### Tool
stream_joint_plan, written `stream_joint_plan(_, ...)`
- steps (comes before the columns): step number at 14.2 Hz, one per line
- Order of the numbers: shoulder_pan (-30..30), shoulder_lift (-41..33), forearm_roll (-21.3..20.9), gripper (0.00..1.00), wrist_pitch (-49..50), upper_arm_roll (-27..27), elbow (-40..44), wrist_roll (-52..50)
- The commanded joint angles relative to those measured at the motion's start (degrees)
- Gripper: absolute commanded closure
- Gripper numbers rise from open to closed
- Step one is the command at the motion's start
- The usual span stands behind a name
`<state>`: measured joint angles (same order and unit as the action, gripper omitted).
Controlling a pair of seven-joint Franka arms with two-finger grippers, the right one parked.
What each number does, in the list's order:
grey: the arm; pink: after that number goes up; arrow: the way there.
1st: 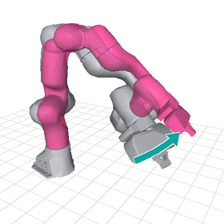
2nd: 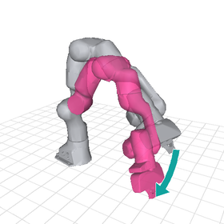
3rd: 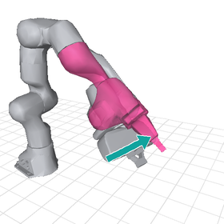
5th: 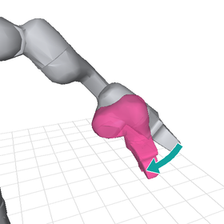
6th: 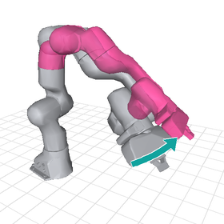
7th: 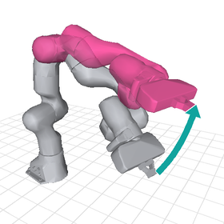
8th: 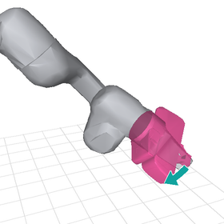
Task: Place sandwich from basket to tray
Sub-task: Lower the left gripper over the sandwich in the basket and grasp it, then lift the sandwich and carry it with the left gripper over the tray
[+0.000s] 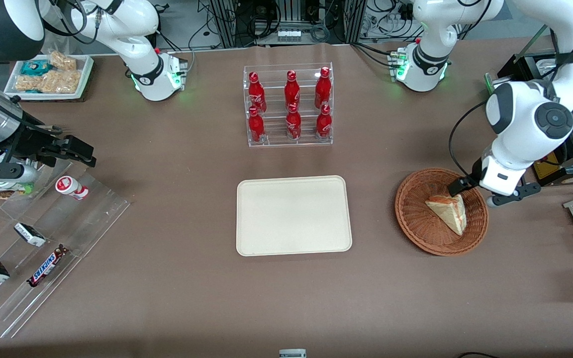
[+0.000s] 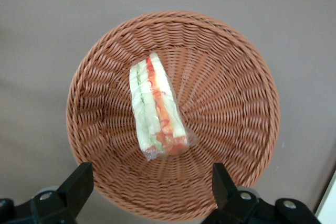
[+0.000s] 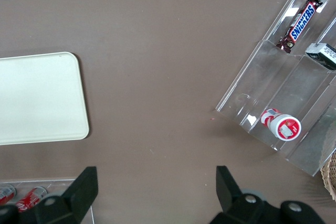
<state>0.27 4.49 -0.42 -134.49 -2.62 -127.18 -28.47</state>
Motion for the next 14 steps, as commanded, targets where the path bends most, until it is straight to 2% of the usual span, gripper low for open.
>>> stream_joint_plan(1, -0.4, 3.3, -0.3, 0.00, -4.6, 0.2, 0.3, -15.8)
stream_joint_plan(3, -0.4, 6.3, -0.3, 0.00, -8.1, 0.2, 0.4, -21.7)
stream_joint_plan(7, -0.3, 11.9, -0.1, 0.00, -10.9, 0.3, 1.4, -22.2)
stream_joint_plan(8, -0.4, 12.6, -0.1, 0.14, -11.6, 0.3, 1.5, -22.2)
stream_joint_plan(10, -0.4, 12.1, -0.2, 0.81, -11.1, 0.3, 1.4, -22.2)
stream_joint_plan(11, -0.4, 11.8, -0.3, 0.91, -10.8, 0.3, 1.6, -22.1)
stream_joint_plan(12, -0.5, 11.1, -0.4, 0.97, -9.9, 0.2, 1.7, -22.1)
stream_joint_plan(14, -1.8, 10.0, -0.4, 1.00, -4.8, 0.2, 3.7, -22.1)
